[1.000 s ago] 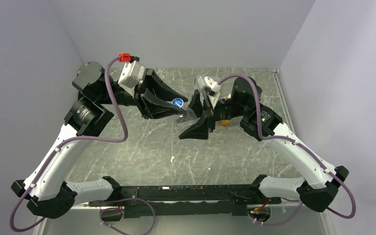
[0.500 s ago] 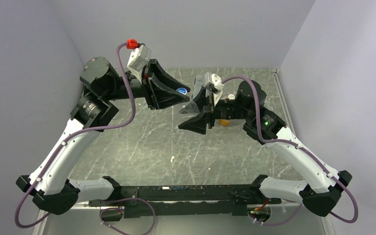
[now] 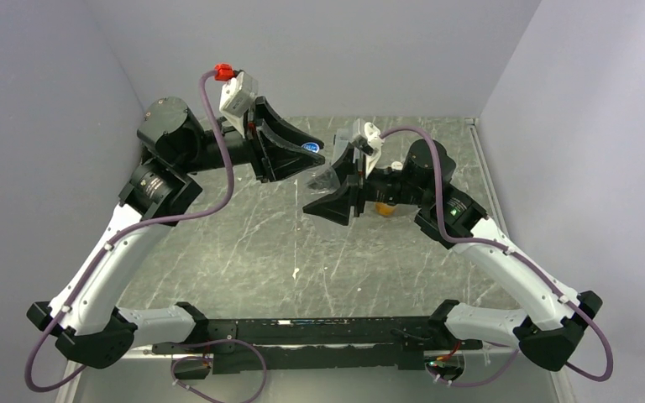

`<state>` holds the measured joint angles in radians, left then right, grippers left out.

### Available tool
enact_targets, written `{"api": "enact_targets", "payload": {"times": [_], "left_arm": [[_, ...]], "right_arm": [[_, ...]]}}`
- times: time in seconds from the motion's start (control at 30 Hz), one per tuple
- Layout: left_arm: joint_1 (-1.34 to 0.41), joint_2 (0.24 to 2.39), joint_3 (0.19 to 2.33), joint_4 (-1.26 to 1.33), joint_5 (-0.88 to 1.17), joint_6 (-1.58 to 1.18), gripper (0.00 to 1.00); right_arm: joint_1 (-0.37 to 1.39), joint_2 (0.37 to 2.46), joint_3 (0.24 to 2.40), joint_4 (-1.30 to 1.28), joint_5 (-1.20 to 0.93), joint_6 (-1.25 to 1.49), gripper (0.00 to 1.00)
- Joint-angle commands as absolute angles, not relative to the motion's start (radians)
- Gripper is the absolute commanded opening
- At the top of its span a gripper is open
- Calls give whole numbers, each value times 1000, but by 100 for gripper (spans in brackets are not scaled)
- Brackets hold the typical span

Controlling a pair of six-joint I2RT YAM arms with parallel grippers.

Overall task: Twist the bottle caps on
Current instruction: Screw the bottle cap onto the plastic bottle.

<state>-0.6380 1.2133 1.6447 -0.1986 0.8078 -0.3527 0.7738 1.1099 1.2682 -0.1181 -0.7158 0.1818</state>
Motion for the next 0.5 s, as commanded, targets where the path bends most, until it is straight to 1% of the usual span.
{"api": "enact_targets", "payload": {"times": [0.0,0.2,0.27,0.47], "left_arm": [[-634,1203,1614,-273,760,-315,0],[-634,1203,1612,-293,737,-281,0],[-634,1195,1597,-281,721,-277,2],[-634,1197,1611,-307,716,-265,14]], "right_arm": [[778,1076,1296,111,-708,218,27],[778,1090,1297,126,-703,237,27],[777,1093,1299,124,-701,238,26],[778,1094,1299,127,-698,238,27]]}}
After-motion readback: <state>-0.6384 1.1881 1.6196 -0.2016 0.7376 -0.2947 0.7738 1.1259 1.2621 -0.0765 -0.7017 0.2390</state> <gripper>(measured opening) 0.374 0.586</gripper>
